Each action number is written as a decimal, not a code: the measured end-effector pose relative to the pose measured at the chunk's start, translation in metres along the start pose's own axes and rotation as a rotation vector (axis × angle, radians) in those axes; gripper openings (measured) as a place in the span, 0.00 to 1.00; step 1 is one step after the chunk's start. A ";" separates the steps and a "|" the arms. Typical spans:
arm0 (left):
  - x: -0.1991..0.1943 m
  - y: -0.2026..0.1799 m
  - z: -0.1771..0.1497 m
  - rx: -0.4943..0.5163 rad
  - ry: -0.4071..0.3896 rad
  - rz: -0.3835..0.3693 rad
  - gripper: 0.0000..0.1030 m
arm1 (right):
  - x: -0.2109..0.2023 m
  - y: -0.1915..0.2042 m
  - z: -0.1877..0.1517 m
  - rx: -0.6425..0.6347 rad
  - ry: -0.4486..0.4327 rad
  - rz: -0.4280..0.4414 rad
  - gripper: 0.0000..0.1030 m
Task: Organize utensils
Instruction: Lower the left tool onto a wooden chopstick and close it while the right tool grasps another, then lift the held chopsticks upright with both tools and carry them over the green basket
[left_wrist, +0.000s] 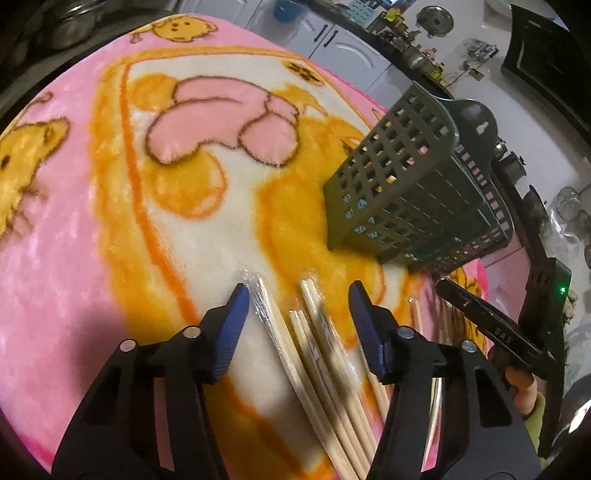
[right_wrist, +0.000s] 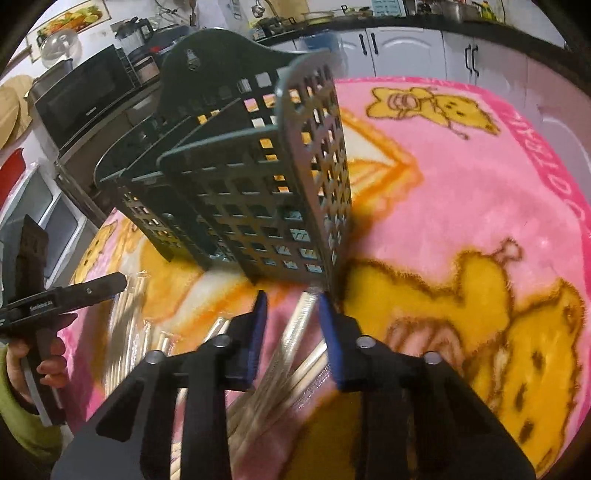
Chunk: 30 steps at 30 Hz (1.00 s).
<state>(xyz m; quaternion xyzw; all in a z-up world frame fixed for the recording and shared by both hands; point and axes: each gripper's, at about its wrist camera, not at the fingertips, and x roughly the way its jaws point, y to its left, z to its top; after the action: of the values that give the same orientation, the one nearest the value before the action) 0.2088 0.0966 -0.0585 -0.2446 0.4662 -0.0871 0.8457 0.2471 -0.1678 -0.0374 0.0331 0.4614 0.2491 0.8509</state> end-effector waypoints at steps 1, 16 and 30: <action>0.001 0.001 0.001 -0.001 0.000 0.005 0.41 | 0.000 -0.002 0.000 0.007 0.003 0.007 0.17; -0.001 0.010 0.003 0.012 -0.024 0.069 0.06 | -0.045 0.013 -0.011 -0.028 -0.106 0.060 0.09; -0.058 -0.065 0.001 0.226 -0.196 0.060 0.04 | -0.093 0.033 -0.013 -0.089 -0.220 0.010 0.08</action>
<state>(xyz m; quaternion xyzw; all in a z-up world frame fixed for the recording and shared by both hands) 0.1829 0.0625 0.0177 -0.1411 0.3755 -0.0895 0.9116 0.1815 -0.1839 0.0361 0.0247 0.3534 0.2685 0.8958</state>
